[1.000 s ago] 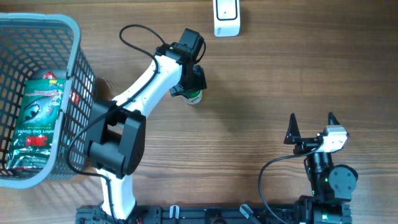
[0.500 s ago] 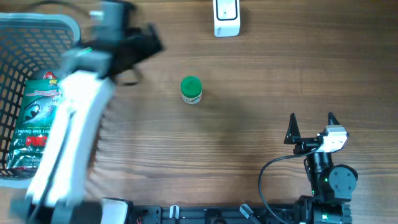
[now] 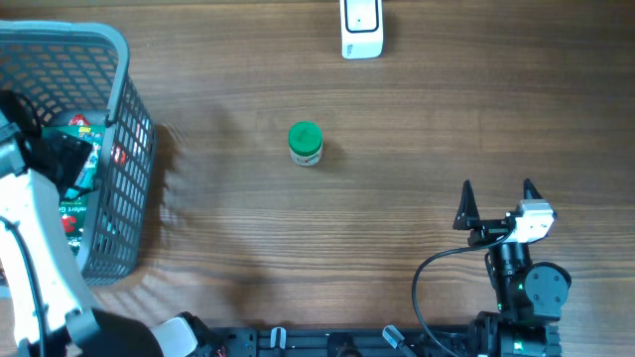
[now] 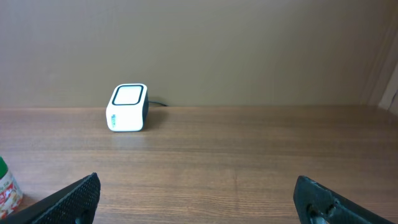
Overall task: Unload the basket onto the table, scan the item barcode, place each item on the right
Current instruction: 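Reach the left gripper into the basket and grasp the green glove package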
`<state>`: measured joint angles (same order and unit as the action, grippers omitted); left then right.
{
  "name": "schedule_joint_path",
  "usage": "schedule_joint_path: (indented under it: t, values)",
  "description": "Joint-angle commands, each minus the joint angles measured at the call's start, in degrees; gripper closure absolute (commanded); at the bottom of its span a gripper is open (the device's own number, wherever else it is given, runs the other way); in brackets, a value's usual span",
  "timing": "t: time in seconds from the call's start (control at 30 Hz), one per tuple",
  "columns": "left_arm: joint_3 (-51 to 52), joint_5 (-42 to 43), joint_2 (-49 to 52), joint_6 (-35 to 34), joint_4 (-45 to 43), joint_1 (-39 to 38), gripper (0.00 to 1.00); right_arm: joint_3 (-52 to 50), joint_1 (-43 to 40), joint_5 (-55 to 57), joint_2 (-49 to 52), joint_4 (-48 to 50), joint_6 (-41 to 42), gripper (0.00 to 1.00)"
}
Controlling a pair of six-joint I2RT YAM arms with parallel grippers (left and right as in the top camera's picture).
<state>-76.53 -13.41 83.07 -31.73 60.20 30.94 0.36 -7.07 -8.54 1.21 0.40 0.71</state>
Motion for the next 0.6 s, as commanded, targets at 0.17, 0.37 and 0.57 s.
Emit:
schedule_joint_path:
  t: [0.17, 0.37, 0.57]
  values:
    - [2.0, 0.3, 11.6, 12.4, -6.3, 0.3, 0.00, -0.1, -0.1, -0.2, -0.4, 0.2, -0.7, 0.00]
    - [3.8, -4.9, 13.7, 19.7, -10.0, -2.5, 0.00, -0.1, -0.1, -0.2, -0.4, 0.2, -0.7, 0.00]
    - [4.2, -6.0, 18.8, 27.5, -12.7, -3.7, 0.00, -0.1, -0.1, -0.2, -0.4, 0.2, -0.7, 0.00]
